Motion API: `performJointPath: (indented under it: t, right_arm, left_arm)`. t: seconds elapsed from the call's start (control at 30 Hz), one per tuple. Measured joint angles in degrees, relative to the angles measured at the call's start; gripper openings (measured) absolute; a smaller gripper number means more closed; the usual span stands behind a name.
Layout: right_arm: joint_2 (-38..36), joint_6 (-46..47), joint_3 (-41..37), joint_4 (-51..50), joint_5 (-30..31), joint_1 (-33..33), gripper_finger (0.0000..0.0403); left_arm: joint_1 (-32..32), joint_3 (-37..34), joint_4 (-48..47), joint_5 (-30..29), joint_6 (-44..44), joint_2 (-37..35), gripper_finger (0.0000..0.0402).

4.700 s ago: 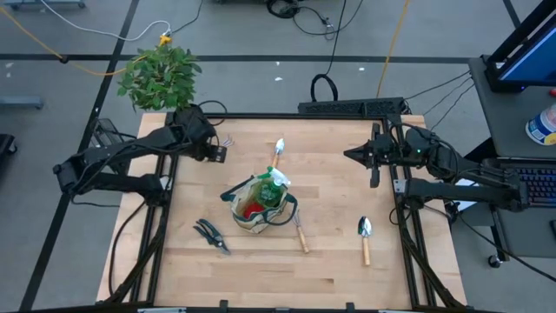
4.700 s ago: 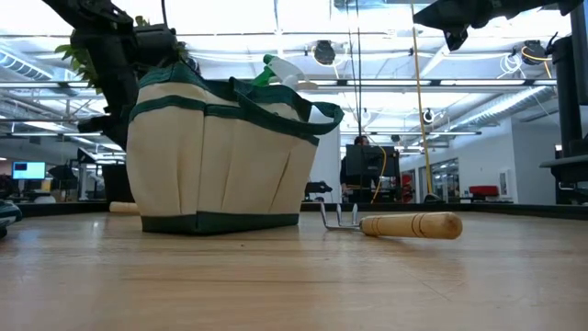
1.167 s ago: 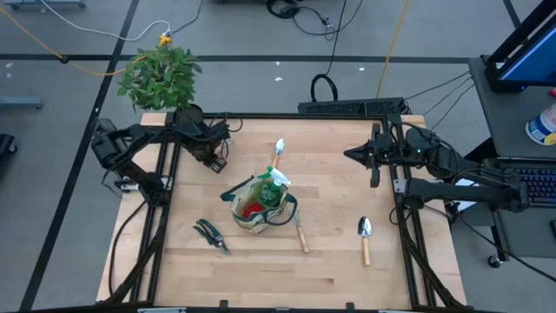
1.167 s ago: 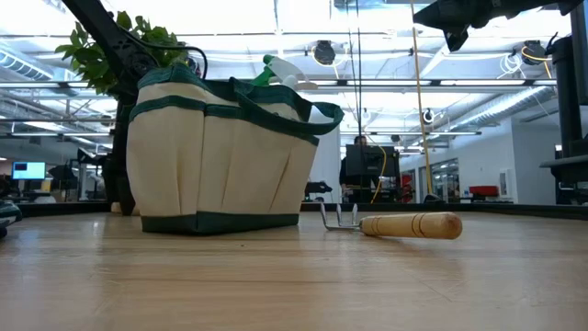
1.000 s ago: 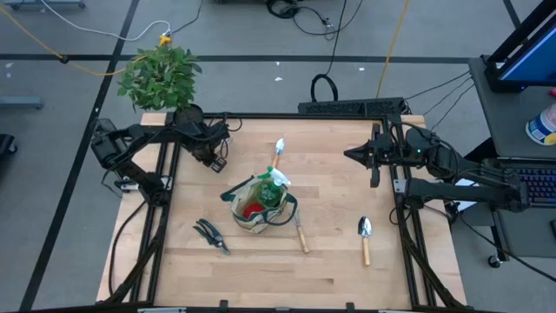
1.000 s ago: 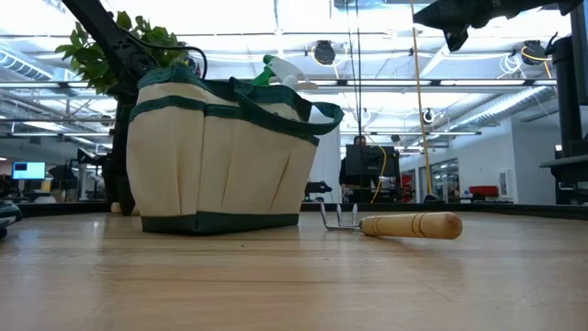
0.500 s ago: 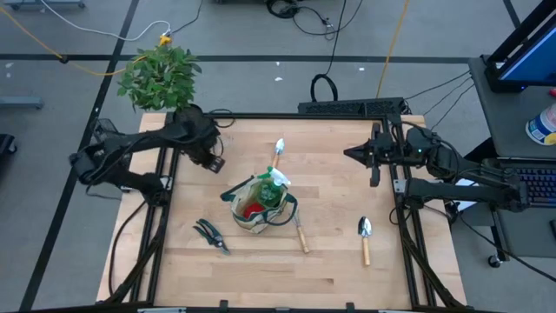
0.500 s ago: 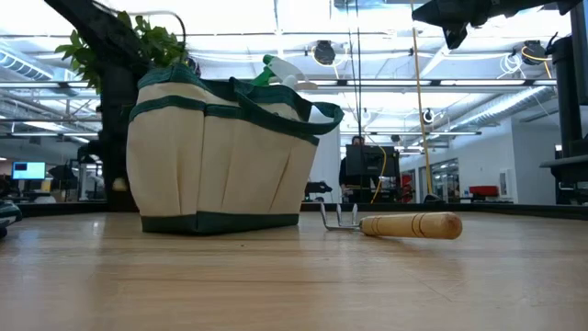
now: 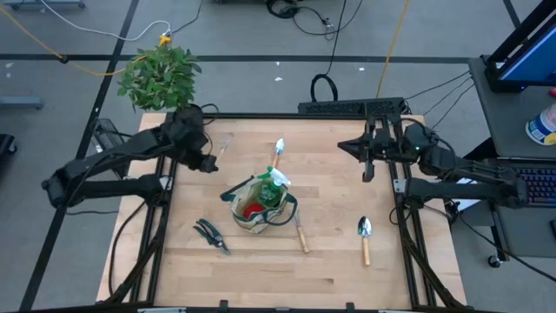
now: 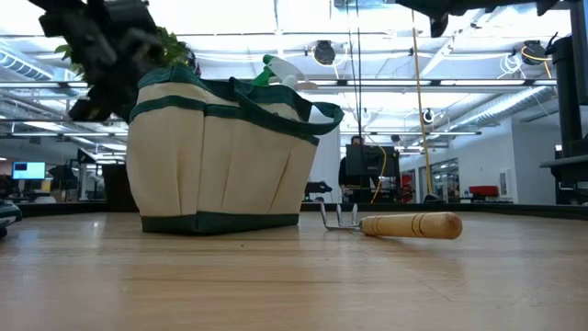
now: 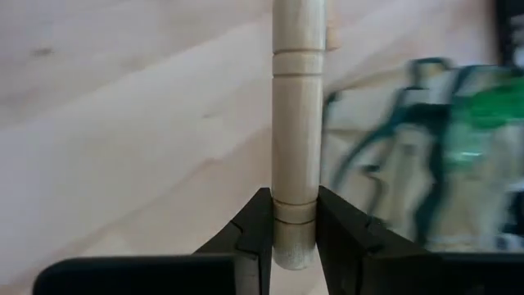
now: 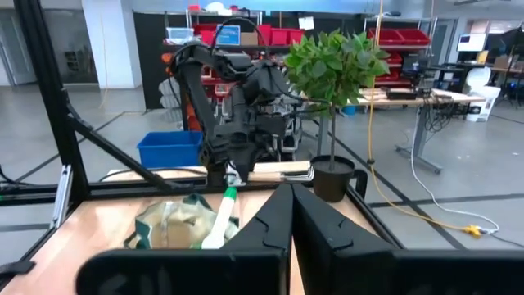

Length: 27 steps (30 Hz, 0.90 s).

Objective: Pick & Place Garden tools in Gardening bag
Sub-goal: Put the brown hand rake into the brown bag

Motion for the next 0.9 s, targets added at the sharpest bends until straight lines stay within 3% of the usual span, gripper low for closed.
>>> performJointPath:
  t: [0.17,0.5,0.9]
  right_arm:
    - [4.96,-2.78,0.00,5.66,0.01,1.14,0.0000]
    - [14.90,-10.86,0.06,22.74,0.74,8.14,0.0000]
    - [27.09,-22.77,11.85,17.98,11.05,18.73,0.0000]
  left_arm:
    - [-4.26,0.04,7.46,2.91,-5.82,-3.43,0.0069]
    - [-14.74,0.07,21.60,3.37,-16.05,-5.20,0.0069]
    - [-25.74,0.11,36.10,-1.47,-24.25,-5.20,0.0069]
